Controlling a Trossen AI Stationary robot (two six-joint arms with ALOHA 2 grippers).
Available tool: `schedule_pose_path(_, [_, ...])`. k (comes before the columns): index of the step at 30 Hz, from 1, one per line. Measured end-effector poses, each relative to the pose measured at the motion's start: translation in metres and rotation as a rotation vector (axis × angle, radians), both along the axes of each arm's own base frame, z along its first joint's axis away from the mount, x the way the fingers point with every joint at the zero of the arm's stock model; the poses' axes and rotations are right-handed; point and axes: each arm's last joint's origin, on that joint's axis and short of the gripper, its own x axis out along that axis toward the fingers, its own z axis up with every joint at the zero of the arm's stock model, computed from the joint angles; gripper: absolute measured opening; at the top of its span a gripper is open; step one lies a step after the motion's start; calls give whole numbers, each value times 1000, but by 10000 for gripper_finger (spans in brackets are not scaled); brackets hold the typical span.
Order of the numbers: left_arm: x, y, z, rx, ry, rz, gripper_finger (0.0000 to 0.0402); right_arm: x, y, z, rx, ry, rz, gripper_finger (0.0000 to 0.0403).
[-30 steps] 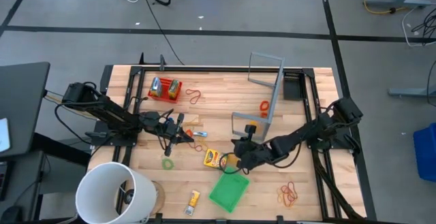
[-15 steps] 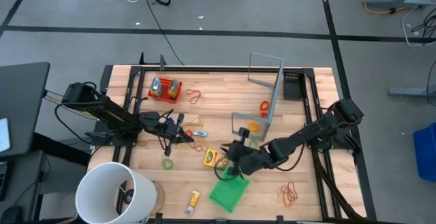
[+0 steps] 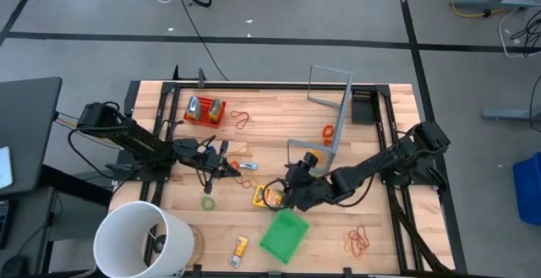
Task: Pick & Place Office Desk Supplies
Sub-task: Adjust the shelf on the table
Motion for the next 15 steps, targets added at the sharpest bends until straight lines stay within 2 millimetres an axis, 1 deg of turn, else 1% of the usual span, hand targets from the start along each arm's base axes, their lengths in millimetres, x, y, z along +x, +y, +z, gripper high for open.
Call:
schedule_pose_path(4, [0, 0, -1, 5, 7, 0, 8, -6, -4, -4, -9, 23, -77, 231])
schedule_pose_path(8, [0, 0, -1, 5, 6, 0, 8, -7, -8, -5, -30, 38, -104, 225])
schedule_pose_path(15, [0, 0, -1, 5, 6, -1, 8, -1, -29, -5, -64, 67, -151, 224])
